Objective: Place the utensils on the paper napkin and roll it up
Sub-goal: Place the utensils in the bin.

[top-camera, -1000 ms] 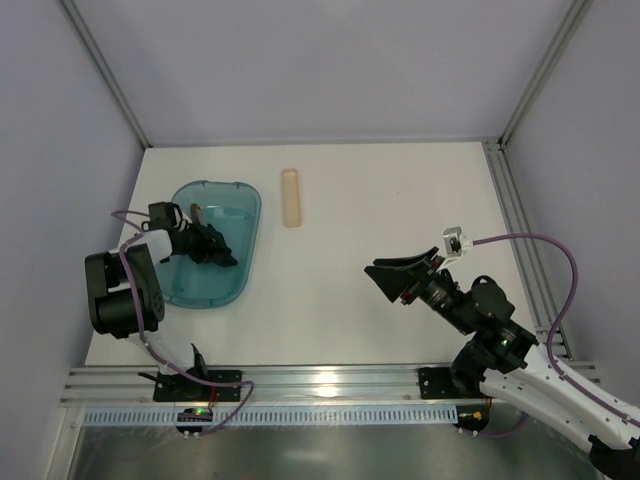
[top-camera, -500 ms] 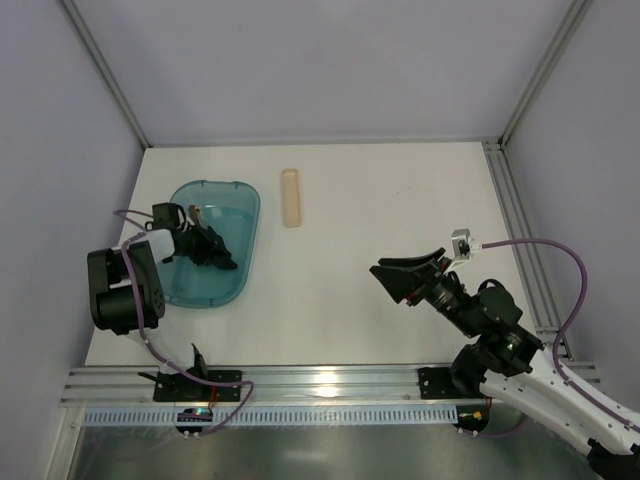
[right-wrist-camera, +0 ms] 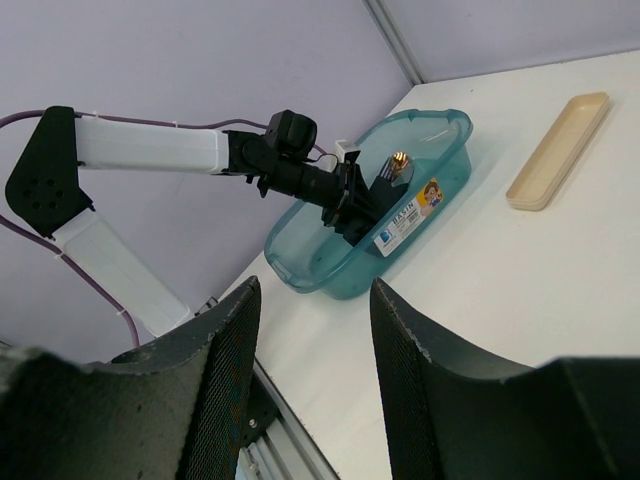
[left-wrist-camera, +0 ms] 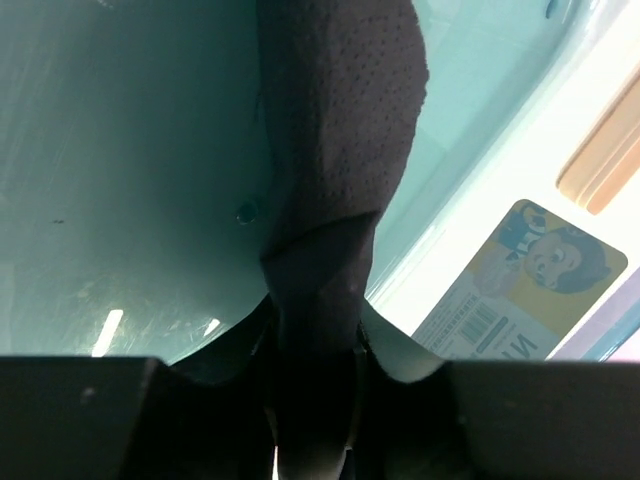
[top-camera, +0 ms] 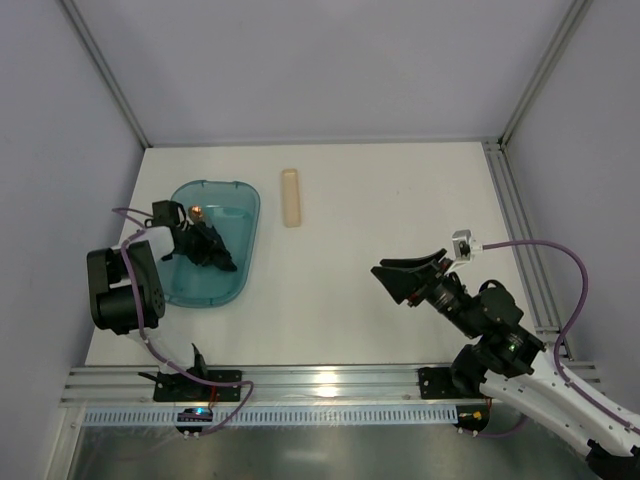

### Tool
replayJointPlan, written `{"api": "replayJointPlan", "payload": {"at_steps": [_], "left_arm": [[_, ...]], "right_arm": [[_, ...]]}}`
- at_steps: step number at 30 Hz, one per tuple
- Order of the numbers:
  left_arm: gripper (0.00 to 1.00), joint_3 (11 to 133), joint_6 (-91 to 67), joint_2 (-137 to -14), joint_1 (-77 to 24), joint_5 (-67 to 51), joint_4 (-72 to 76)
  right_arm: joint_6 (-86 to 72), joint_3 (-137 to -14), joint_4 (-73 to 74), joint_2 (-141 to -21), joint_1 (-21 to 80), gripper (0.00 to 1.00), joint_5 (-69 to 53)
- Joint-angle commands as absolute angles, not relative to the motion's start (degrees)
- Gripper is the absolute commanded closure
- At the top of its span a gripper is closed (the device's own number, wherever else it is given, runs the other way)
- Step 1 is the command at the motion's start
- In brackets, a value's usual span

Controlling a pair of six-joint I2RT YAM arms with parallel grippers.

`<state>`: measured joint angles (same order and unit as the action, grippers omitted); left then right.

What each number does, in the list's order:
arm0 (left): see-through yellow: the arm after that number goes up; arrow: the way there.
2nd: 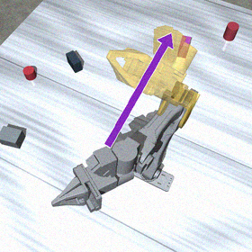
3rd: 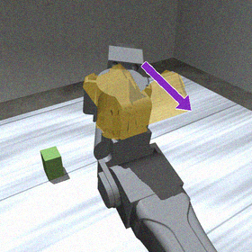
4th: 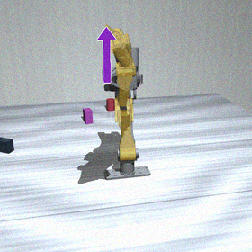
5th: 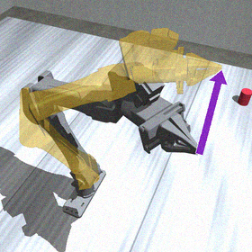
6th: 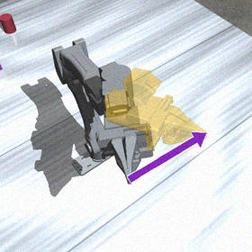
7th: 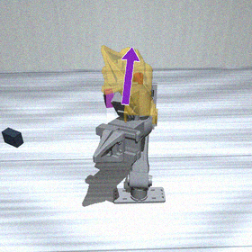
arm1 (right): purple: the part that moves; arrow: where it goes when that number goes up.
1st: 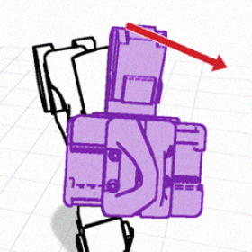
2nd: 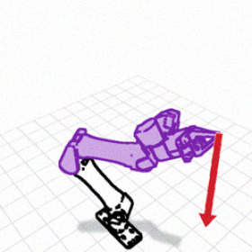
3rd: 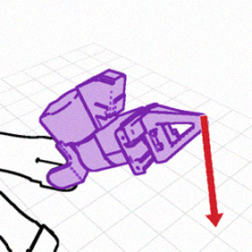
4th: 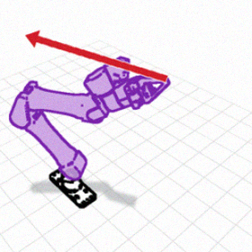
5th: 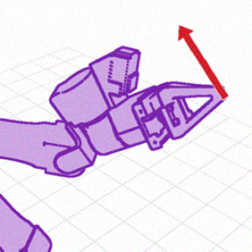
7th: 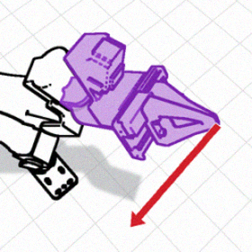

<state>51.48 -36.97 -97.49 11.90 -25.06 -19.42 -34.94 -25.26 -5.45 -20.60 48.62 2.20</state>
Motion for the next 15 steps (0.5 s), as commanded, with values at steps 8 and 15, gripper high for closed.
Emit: {"api": "replayJointPlan", "payload": {"at_steps": [8,15], "left_arm": [[0.64,53.44,-35.24,-95.63,11.51,-19.69,-24.25],[0.62,54.84,-34.72,-93.96,11.60,-17.14,-27.94]], "right_arm": [[-33.66,-25.40,-5.36,-19.07,48.34,0.50,3.16],[-33.49,-25.40,-4.92,-18.54,48.34,0.50,3.25]]}}
